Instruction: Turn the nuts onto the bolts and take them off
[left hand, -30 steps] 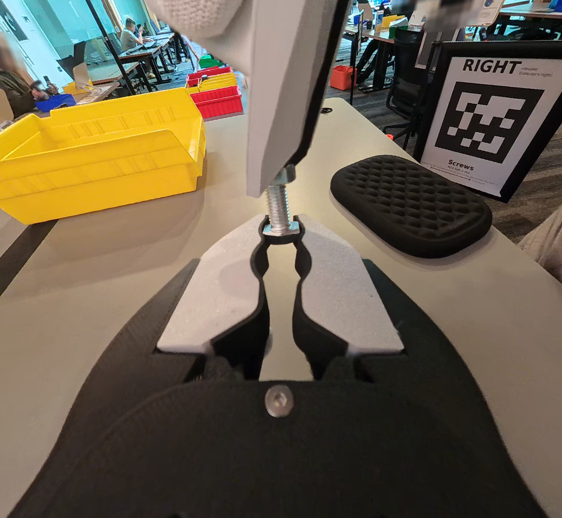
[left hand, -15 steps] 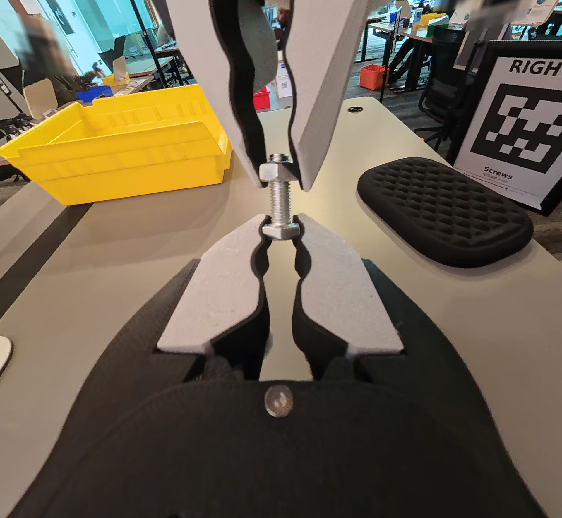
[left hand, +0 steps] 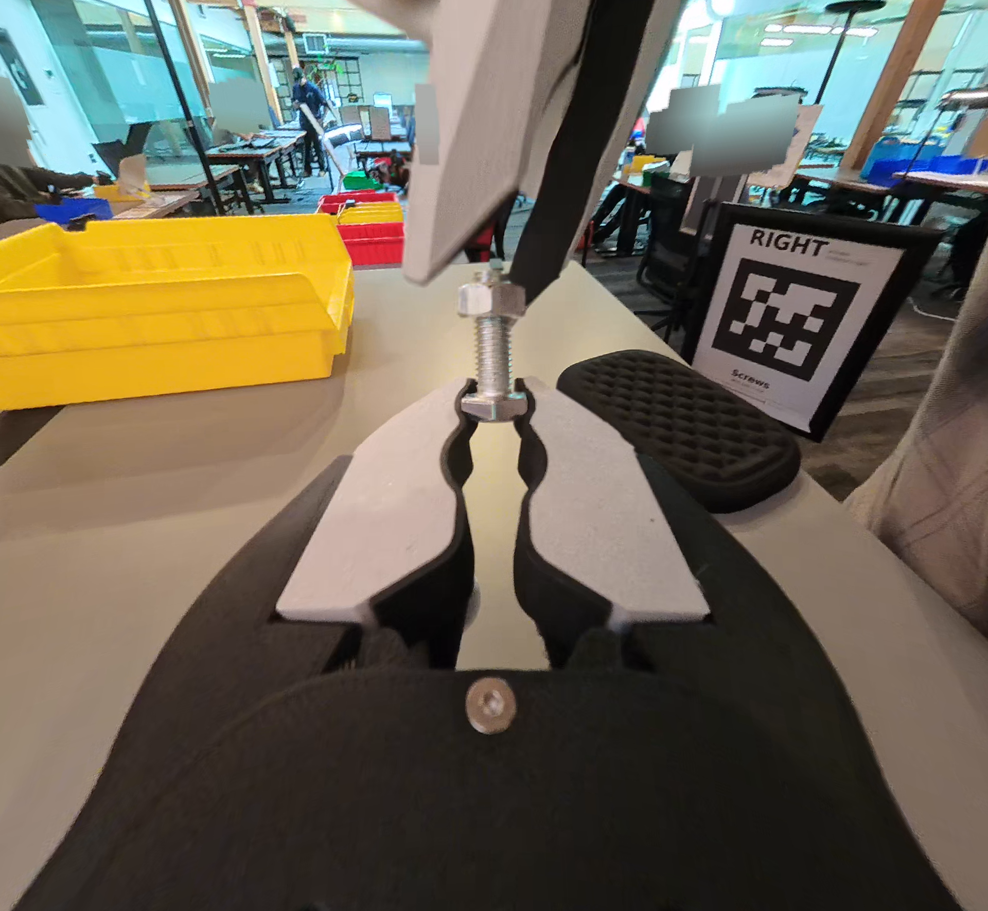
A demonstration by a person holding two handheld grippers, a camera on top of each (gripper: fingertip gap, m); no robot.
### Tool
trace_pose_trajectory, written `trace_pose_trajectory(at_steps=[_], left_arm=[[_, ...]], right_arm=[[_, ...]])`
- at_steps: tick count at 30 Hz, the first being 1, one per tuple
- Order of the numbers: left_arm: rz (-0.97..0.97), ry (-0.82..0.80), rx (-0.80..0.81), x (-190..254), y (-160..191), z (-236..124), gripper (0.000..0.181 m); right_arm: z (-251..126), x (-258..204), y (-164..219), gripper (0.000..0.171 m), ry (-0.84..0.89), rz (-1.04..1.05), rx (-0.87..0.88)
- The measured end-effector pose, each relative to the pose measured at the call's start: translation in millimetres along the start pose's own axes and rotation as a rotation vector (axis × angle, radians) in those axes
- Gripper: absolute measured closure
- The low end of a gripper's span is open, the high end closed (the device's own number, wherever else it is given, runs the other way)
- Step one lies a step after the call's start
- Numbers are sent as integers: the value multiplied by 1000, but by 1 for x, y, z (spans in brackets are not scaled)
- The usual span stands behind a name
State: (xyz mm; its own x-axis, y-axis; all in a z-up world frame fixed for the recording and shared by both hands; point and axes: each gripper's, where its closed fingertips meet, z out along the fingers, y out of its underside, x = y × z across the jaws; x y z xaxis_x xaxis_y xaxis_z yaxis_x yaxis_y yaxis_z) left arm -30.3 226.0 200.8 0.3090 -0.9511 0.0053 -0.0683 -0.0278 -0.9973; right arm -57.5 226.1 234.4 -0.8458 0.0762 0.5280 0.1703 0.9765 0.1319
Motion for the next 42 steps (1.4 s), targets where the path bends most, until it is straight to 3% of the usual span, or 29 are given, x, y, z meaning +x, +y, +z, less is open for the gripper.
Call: trace_pose_trajectory(at_steps=[5, 7, 11, 15, 20, 23, 25, 28, 33, 35, 42], left_arm=[[-6, 20, 11, 3, -2, -1, 168], [-3, 18, 8, 3, -2, -1, 168], [15, -13, -10, -1, 1, 0, 168], [30, -64, -26, -10, 4, -1, 168], [59, -127, -28, -17, 2, -2, 168], [54, -136, -35, -20, 3, -3, 168], [45, -128, -23, -18, 2, -2, 168], [27, -106, -11, -16, 1, -3, 168], [-4, -43, 2, -8, 0, -2, 168], [-7, -26, 4, -5, 0, -1, 168], [-2, -10, 7, -1, -2, -1, 168]], right_arm=[[4, -5, -7, 139, -11, -128, 25], [4, -2, -8, 152, -5, -148, 17], [7, -3, -6, 154, -45, -62, -3], [11, -4, -1, 155, -146, 346, -4], [11, 0, -1, 155, -373, 1279, 95], [12, -1, 2, 154, -383, 1460, 170], [15, -6, 8, 124, -335, 1358, 135], [8, -4, 10, 116, -260, 1122, 155], [-3, 7, 11, 122, 1, 335, 38], [-4, 5, 5, 125, 27, 84, -1], [2, 3, 0, 143, 38, -235, -38]])
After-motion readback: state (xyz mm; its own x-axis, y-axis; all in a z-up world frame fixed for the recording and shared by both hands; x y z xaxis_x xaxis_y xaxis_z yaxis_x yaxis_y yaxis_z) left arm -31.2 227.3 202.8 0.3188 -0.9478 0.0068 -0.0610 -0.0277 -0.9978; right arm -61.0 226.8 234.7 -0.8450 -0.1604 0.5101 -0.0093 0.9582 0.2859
